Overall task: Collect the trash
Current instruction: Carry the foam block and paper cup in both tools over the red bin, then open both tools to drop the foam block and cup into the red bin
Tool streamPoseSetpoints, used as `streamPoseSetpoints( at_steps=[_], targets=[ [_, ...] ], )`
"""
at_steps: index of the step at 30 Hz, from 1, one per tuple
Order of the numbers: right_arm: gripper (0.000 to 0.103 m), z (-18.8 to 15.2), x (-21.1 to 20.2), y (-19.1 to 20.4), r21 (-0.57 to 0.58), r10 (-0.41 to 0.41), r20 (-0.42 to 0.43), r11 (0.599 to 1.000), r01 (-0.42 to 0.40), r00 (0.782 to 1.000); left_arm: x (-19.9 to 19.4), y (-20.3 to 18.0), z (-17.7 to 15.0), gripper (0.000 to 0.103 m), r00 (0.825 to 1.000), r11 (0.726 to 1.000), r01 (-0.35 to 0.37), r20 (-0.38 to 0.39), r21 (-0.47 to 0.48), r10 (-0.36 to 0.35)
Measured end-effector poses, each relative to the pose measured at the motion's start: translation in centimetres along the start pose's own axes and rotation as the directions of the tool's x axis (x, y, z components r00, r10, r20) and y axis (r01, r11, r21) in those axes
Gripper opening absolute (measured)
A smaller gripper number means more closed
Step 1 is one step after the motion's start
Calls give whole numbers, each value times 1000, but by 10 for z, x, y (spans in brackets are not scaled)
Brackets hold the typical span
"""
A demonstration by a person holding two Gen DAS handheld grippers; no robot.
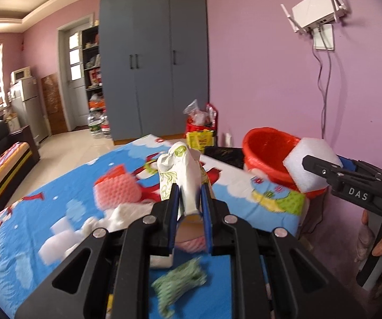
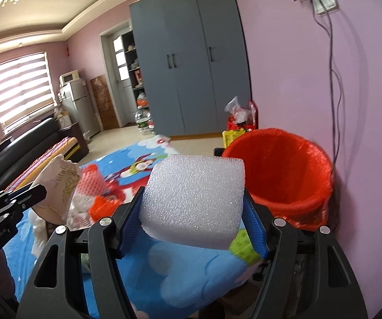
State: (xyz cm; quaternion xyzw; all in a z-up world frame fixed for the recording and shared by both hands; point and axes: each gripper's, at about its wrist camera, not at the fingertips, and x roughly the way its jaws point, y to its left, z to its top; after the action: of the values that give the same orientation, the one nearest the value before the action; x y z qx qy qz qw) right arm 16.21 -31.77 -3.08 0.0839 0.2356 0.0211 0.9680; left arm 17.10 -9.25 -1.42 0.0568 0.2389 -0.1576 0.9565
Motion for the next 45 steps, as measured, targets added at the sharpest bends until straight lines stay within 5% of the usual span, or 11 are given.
streamPoseSetpoints(
  at_steps=[10, 22, 45],
  targets=[
    [66, 21, 15, -42, 35, -63, 32, 997, 61, 998, 39, -44, 30, 16, 993, 992, 114, -2, 49, -115],
    [66, 25, 45, -101, 93, -147, 26, 985, 144, 989, 117, -101, 77, 16, 966, 959, 259, -33, 115, -257],
    [66, 20, 120, -162, 126, -199, -29, 972, 201, 980, 253, -166, 110, 17, 917, 910, 389, -148, 141, -370]
  ],
)
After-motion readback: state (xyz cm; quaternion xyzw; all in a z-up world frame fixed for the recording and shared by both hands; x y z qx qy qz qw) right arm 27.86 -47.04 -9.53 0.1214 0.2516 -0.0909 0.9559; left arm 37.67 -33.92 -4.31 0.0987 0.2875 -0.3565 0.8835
